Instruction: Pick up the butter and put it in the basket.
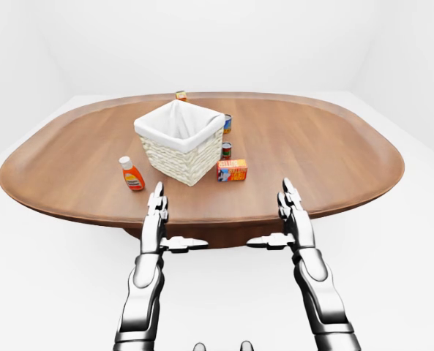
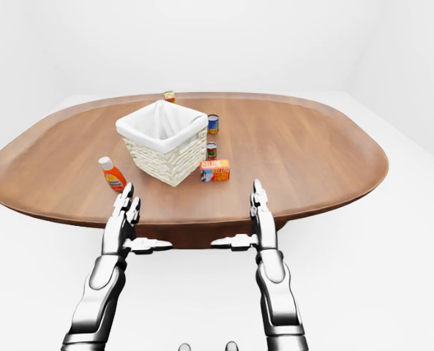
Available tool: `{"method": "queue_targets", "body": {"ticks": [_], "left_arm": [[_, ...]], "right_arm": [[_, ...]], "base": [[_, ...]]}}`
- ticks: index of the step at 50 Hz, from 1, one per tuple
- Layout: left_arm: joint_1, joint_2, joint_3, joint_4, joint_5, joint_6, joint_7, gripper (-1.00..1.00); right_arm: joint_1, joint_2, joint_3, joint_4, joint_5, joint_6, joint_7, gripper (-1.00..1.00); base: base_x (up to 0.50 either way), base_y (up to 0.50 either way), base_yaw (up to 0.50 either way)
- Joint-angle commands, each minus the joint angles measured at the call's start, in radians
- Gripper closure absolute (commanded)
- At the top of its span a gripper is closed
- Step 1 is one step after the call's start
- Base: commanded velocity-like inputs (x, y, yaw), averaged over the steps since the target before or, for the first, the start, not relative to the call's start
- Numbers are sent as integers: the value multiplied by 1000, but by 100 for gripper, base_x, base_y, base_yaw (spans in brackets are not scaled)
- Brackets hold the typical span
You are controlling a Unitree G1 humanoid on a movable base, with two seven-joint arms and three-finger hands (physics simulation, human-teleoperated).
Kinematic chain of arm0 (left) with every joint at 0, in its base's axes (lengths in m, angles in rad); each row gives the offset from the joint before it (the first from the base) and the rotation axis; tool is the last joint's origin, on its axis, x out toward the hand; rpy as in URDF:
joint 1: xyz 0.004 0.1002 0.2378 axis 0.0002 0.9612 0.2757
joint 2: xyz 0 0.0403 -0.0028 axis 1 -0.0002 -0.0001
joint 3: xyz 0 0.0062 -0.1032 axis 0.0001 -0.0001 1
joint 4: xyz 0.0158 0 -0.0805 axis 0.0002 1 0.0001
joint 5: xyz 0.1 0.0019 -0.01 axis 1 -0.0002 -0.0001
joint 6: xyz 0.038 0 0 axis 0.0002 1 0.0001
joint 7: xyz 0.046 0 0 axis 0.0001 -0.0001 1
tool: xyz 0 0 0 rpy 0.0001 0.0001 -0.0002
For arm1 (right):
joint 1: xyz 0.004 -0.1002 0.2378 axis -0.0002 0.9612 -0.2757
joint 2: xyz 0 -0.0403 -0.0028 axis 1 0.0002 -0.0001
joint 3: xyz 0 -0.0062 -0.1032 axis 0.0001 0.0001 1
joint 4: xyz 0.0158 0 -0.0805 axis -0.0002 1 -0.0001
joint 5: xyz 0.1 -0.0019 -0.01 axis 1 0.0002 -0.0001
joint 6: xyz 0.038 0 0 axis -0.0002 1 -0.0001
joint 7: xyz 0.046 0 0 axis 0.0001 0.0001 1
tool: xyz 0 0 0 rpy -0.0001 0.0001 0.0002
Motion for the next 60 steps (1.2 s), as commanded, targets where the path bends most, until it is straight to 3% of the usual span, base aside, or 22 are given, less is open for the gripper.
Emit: {"method": "queue_targets", "body": {"ticks": [1,12,27,34,40,60], "left_arm": [[10,15,35,0,-19,-12,-27,-100],[31,12,32,-30,-18,-4,-29,-100],[46,11,31,-55,-25,9,-42,-100],[50,12,31,-93,-28,38,-46,-100],[49,12,33,-169,-26,93,-43,-100],[-51,44,87,-458,-60,93,-59,-100]], "right_arm": [[7,-5,-11,-33,22,14,36,-100],[17,-5,-8,-44,25,7,43,-100],[24,-4,-3,-54,8,19,39,-100],[32,-4,0,-77,3,34,36,-100],[39,-5,1,-149,-12,80,26,-100],[-79,-46,-59,-457,-57,80,46,-100]], "base": [[0,0,0],[0,2,0],[0,50,0],[0,50,0],[0,50,0],[0,3,0]]}}
